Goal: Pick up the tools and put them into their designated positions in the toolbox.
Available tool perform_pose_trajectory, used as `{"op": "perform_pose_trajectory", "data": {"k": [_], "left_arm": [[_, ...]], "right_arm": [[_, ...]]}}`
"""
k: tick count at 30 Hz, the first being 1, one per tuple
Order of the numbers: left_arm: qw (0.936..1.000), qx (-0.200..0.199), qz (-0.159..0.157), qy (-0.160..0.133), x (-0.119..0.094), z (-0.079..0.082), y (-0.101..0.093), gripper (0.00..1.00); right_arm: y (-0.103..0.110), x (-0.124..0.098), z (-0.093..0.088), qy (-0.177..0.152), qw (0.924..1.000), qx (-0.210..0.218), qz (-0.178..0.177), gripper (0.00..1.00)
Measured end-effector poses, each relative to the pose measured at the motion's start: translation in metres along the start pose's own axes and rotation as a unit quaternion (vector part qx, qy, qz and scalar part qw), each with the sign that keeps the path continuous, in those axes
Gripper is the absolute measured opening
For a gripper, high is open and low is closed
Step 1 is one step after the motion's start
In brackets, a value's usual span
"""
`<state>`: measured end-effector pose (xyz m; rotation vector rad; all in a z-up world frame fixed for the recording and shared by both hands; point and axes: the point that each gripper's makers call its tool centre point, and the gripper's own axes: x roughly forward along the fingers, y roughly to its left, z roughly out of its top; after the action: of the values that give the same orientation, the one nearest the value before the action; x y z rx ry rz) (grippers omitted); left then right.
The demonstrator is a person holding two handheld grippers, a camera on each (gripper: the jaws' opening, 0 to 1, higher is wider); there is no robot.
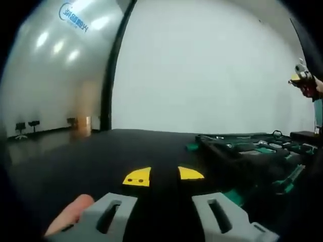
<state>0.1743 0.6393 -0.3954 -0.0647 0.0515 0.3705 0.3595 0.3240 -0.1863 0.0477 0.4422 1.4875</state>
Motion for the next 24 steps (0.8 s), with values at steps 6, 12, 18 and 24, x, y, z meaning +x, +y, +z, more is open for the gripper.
{"op": "perform_pose_trajectory", "data": {"k": [6,12,18,24], "left_arm": [[1.0,0.004,0.007,-0.005,-0.001,0.002,0.001,0.14],[0.9999,0.006,0.008,-0.005,-0.003,0.002,-0.002,0.14],[0.9993,0.004,0.027,-0.027,-0.004,0.009,0.006,0.14],[0.9995,0.017,0.027,-0.009,-0.001,0.002,0.004,0.14]], "right_arm": [[0.0,0.087,-0.029,0.126,0.9898,-0.065,0.002,0.0],[-0.04,0.158,-0.067,0.24,0.9594,-0.147,-0.011,0.0],[-0.093,0.203,-0.098,0.302,0.944,-0.108,-0.076,0.0],[-0.135,0.225,-0.11,0.36,0.9144,-0.159,-0.094,0.0]]}}
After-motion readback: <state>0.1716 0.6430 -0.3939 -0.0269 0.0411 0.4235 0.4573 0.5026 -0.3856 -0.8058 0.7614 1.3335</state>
